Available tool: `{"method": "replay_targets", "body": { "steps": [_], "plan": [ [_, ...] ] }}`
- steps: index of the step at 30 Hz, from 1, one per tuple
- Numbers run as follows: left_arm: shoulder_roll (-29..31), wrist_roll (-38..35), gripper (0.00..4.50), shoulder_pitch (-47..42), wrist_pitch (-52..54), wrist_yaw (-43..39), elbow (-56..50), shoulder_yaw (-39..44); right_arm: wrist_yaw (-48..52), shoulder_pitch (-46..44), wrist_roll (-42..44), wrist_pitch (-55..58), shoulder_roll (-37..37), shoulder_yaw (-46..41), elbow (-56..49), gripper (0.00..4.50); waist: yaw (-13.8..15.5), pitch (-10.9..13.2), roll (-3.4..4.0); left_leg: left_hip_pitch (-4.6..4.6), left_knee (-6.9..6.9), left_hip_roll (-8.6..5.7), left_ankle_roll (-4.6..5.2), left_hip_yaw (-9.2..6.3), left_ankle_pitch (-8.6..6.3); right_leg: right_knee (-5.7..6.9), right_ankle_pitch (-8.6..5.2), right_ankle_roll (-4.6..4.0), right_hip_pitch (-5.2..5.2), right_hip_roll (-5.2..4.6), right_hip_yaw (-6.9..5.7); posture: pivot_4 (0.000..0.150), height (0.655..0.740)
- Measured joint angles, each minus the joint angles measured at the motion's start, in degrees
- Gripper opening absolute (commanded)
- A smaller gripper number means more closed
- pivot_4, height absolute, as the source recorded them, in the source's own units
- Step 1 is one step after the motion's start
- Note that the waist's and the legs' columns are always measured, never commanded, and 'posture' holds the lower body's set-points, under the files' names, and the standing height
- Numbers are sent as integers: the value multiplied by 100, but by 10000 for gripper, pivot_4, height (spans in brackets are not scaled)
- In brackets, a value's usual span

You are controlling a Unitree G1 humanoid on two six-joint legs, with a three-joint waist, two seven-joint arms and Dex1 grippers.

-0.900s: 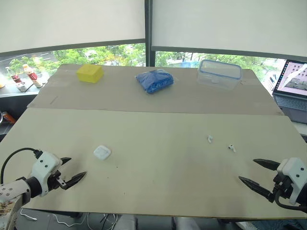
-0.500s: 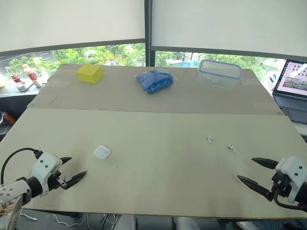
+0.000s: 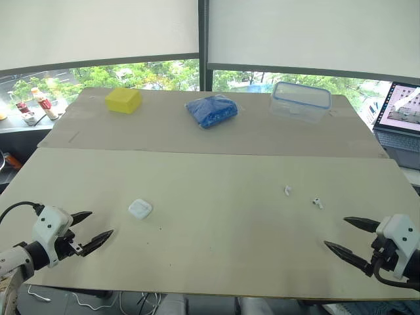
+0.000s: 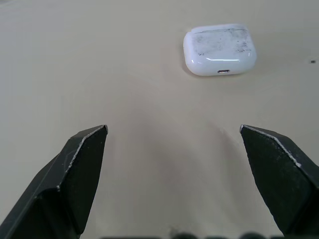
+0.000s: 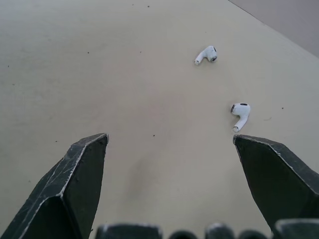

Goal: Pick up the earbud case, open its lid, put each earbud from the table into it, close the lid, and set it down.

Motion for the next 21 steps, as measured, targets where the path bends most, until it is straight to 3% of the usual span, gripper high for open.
{"method": "replay_targets", "body": {
  "steps": [11, 21],
  "plan": [
    [-124, -206, 45000, -110, 559, 156, -361, -37, -2, 53, -4, 0, 8, -1, -1, 44401, 15, 0, 0, 0, 1, -1, 0, 0, 0, 0, 0, 0, 1, -1, 0, 1500, 6995],
    [-410, 296, 45000, -628, 739, 807, -451, -974, 33, -71, 370, 499, -105, 15, -809, 44401, 3, 0, 2, 2, 1, 0, 0, -2, 0, 5, 1, 0, 0, 2, 0, 1500, 6995]
  ]
}}
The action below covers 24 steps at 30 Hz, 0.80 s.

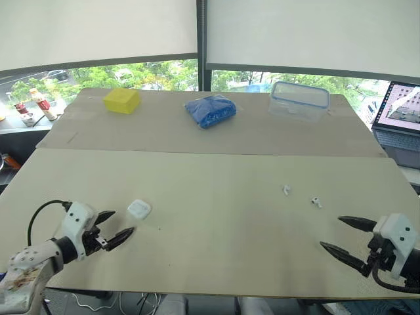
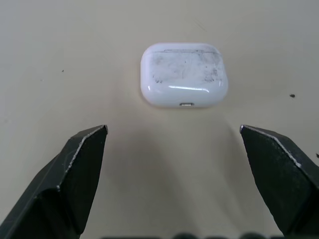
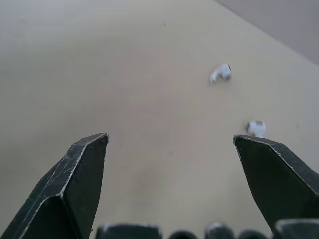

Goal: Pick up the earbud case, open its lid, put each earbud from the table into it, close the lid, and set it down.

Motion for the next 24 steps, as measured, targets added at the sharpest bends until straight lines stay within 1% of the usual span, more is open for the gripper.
{"method": "replay_targets", "body": {
  "steps": [2, 6, 16, 24],
  "plan": [
    [-59, 63, 45000, -118, -7, 51, 53, -112, 34, -110, 186, 236, -140, 17, -350, 44401, -2, 0, 0, 0, 0, 0, 0, 0, 0, -1, 0, 0, 0, 0, 0, 1500, 6995],
    [-191, 160, 45000, -363, -12, 180, 154, -257, -21, -453, 441, 613, -234, 151, -699, 44401, 15, 0, -1, -1, 2, -2, 0, -1, 0, -2, 1, 1, 2, -1, 0, 1500, 6995],
    [-483, 291, 45000, -1000, 167, 424, 457, -606, -124, -1194, 652, 1116, -322, 717, -1025, 44401, 79, -3, 6, 4, 11, -5, 0, -3, 1, 14, 1, 2, 3, -2, -2, 1500, 6995],
    [-436, 309, 45000, -1306, 570, 374, 476, -822, -162, -1745, 844, 1363, -324, 1120, -1211, 44401, 93, -9, 16, 4, 13, -6, 0, -3, 1, 14, 1, 2, 4, -3, -2, 1500, 6995]
  ]
}}
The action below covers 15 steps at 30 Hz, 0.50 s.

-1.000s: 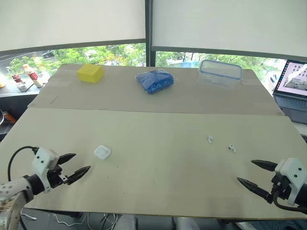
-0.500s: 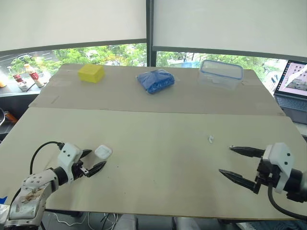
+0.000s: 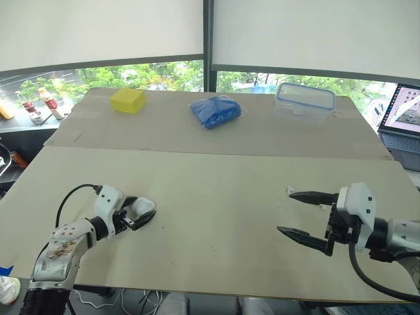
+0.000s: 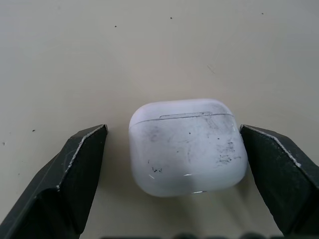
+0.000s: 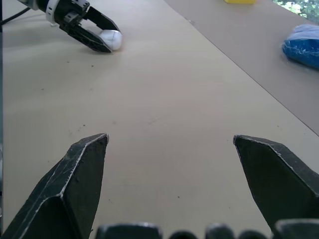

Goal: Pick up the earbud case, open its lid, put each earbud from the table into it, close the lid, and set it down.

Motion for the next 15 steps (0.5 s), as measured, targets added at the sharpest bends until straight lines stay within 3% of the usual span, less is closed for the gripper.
{"method": "replay_targets", "body": {
  "steps": [2, 5, 7, 8, 15],
  "plan": [
    [84, 3, 45000, 2, 60, -6, -30, -40, 13, -45, 53, 32, 0, 59, -48, 44401, -5, -1, 1, 1, -1, 0, 0, 0, 0, 0, 0, 0, 0, 0, 0, 1500, 6995],
    [197, 63, 37178, 39, 138, -17, -60, -62, 10, -167, 75, 66, 0, 127, -46, 45000, -37, -2, 4, 1, -1, 1, 0, 0, 0, -1, 0, 0, 0, 0, 0, 1500, 6995],
    [253, 79, 28216, 38, 156, -32, -54, -55, 5, -265, 93, 83, 0, 196, -47, 45000, -58, -4, 6, 1, -4, 1, 0, 0, 0, -2, -1, 0, -1, 0, 0, 1500, 6995],
    [291, 77, 25940, 40, 157, -81, -54, -57, 3, -290, 92, 100, 0, 233, -47, 45000, -63, -4, 6, 0, -5, 1, 0, 0, 0, -5, -1, 0, -1, 0, 0, 1500, 6995],
    [418, -157, 25983, 150, 125, -676, -162, -46, -158, -568, 138, 303, -6, 354, -46, 45000, -76, -4, 8, -3, -7, 1, 4, 2, -2, -17, -1, 1, -2, -1, 1, 1500, 6995]
  ]
}}
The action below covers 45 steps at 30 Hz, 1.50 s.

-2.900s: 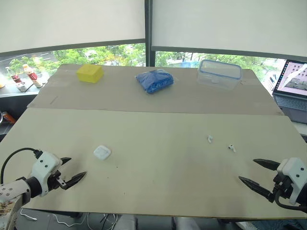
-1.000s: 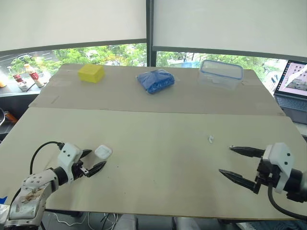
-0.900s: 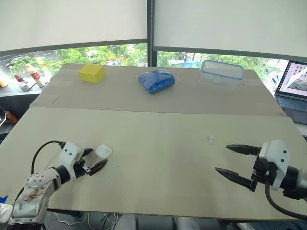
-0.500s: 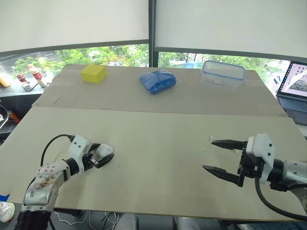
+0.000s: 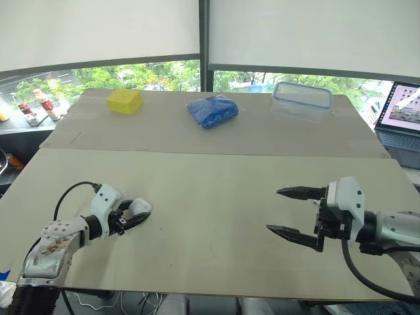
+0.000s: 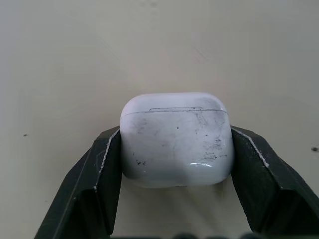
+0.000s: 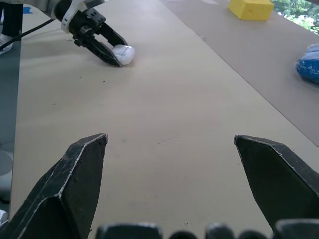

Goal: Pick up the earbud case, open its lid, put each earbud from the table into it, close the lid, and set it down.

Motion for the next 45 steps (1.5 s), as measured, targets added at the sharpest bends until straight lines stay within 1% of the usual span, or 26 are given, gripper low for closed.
{"method": "replay_targets", "body": {
  "steps": [2, 5, 7, 10, 14, 18, 24, 26, 33, 34, 37, 44, 45],
  "plan": [
    [-86, -91, 25983, 20, -40, -189, -138, -108, -273, -201, 131, 328, 27, 128, -32, 45000, 9, 1, 1, -2, 2, 0, 0, 0, 0, 0, 0, -1, 0, -1, 0, 1500, 6995],
    [-560, -75, 25983, -172, -383, -508, -498, -884, -1043, -721, 589, 1288, 132, 433, -226, 45000, 55, 9, -8, -19, 11, -2, -1, -4, 1, 1, 4, 1, -7, -1, -2, 1500, 6995],
    [-922, 81, 25983, -443, -860, -622, -597, -1328, -1537, -1083, 1080, 2030, 254, 647, -248, 45000, 50, 22, -31, -27, 12, 1, -1, -8, 1, 0, 6, -2, -14, 4, -6, 1500, 6995],
    [-1270, 483, 25983, -922, -1991, -700, -580, -1712, -2381, -1512, 2080, 3024, 774, 872, -119, 45000, 11, 22, -32, -41, 7, 2, 0, -10, 1, -3, 7, -5, -27, 3, -7, 1500, 6995],
    [-1516, 768, 25983, -1110, -3056, -814, -340, -1972, -3390, -1801, 3073, 3710, 1236, 930, 275, 45000, -20, 22, -32, -52, 10, 1, 1, -8, 1, -3, 7, -4, -37, 4, -4, 1500, 6995],
    [-1650, 934, 25983, -1173, -3775, -899, 27, -2064, -4185, -1903, 4082, 3930, 1356, 965, 560, 45000, -9, 23, -31, -94, 27, -2, 2, -9, 2, 24, 8, -3, -83, 3, -4, 1500, 6995],
    [-1799, 950, 25983, -1345, -4144, -946, 192, -2173, -4835, -1911, 4968, 3926, 1220, 1048, 765, 45000, -8, 23, -31, -99, 27, -2, 2, -9, 2, 28, 8, -3, -89, 4, -4, 1500, 6995],
    [-1831, 950, 25983, -1379, -4158, -947, 216, -2199, -4947, -1911, 5165, 3918, 1179, 1091, 796, 45000, -10, 23, -31, -99, 27, -2, 3, -10, 2, 28, 8, -3, -90, 5, -4, 1500, 6995],
    [-1872, 964, 25983, -1464, -4262, -956, 237, -2303, -5138, -1905, 5387, 3803, 1132, 1350, 933, 45000, -21, 23, -31, -99, 27, -2, 3, -10, 3, 29, 8, -3, -90, 6, -4, 1500, 6995],
    [-1872, 968, 25983, -1485, -4269, -954, 240, -2303, -5144, -1905, 5393, 3798, 1131, 1382, 953, 42492, -21, 23, -31, -99, 27, -1, 3, -10, 3, 28, 8, -3, -90, 6, -4, 1500, 6995],
    [-1873, 979, 25983, -1490, -4276, -946, 240, -2311, -5145, -1892, 5393, 3766, 1125, 1467, 961, 32880, -21, 23, -31, -99, 27, -1, 3, -10, 3, 28, 7, -3, -91, 6, -4, 1500, 6995],
    [-1888, 995, 25983, -1489, -4370, -907, 240, -2317, -5143, -1873, 5397, 3686, 1094, 1513, 1032, 8434, -20, 23, -31, -98, 27, -1, 3, -10, 3, 28, 7, -3, -91, 6, -4, 1500, 6995],
    [-1895, 1025, 25983, -1490, -4387, -872, 240, -2316, -5138, -1874, 5404, 3651, 1099, 1514, 1067, 7371, -19, 23, -31, -98, 27, -2, 3, -10, 3, 28, 7, -3, -90, 6, -4, 1500, 6995]
  ]
}}
